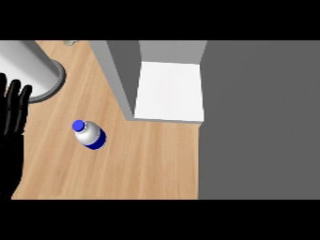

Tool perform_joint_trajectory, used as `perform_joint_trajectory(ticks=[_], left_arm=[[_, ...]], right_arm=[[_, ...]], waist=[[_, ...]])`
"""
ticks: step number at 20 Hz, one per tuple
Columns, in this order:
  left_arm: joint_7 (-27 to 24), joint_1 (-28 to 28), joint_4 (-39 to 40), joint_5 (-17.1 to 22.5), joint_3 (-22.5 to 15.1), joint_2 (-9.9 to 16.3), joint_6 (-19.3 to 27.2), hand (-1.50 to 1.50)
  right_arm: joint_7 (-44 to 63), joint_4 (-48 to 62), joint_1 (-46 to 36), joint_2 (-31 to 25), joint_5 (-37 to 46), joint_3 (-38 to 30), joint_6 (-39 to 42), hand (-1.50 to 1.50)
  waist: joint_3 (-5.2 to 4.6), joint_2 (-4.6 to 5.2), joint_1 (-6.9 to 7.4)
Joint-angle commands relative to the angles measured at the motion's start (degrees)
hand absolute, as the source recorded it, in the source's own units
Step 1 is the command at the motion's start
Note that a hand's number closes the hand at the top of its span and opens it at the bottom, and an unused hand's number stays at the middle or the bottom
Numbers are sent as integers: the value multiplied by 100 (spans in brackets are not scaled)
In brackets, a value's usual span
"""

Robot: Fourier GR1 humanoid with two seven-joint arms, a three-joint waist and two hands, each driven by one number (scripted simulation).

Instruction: Pick up the bottled water, place it into the cabinet and close the cabinet

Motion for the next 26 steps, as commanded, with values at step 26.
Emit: perform_joint_trajectory(ticks=[26], left_arm=[[3735,-587,-970,-2715,-3790,-527,3729,-150]], right_arm=[[1700,-2804,2363,-515,-2816,-621,1108,-150]], waist=[[229,-62,-286]])
